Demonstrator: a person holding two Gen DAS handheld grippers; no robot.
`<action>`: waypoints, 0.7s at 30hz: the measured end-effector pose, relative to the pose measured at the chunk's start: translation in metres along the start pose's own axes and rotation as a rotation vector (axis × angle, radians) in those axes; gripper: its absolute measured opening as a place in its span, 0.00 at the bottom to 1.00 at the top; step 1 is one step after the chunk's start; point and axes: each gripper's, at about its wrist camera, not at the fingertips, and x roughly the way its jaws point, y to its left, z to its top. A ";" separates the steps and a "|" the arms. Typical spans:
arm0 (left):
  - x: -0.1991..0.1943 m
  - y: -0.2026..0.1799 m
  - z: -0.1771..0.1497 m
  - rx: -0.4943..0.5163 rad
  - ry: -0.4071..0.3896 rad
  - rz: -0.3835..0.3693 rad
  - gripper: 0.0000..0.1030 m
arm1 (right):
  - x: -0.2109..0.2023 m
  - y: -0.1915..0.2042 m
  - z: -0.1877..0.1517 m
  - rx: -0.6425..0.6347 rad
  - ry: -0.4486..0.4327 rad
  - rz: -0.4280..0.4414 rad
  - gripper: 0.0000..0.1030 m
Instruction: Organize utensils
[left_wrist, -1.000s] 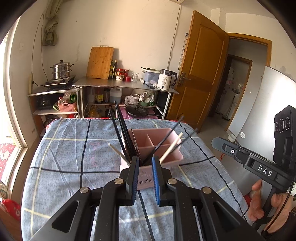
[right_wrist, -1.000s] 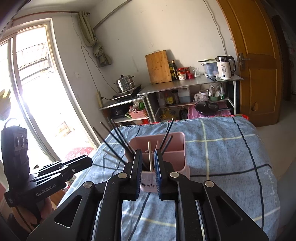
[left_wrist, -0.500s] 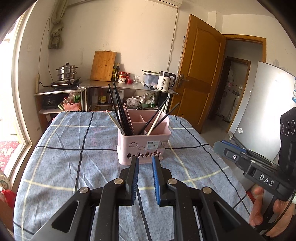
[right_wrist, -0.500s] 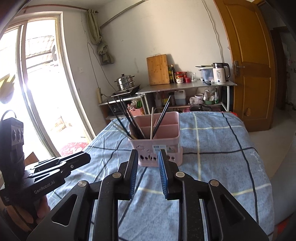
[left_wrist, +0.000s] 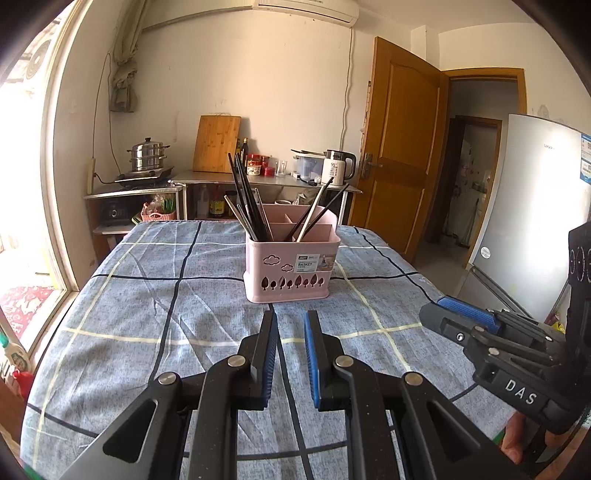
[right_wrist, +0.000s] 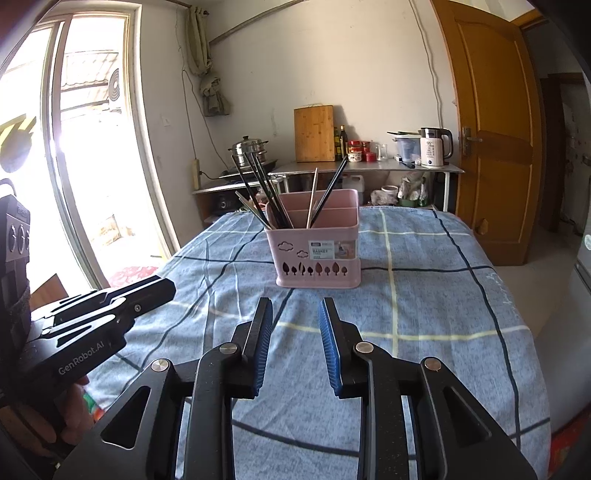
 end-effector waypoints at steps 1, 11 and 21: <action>-0.002 -0.001 -0.003 0.003 -0.003 -0.006 0.14 | -0.001 0.001 -0.003 -0.003 0.001 -0.004 0.27; -0.006 -0.007 -0.019 0.020 0.002 -0.005 0.14 | -0.012 0.009 -0.022 -0.040 -0.012 -0.039 0.30; -0.006 -0.008 -0.022 0.024 -0.003 0.007 0.14 | -0.016 0.009 -0.025 -0.039 -0.011 -0.055 0.31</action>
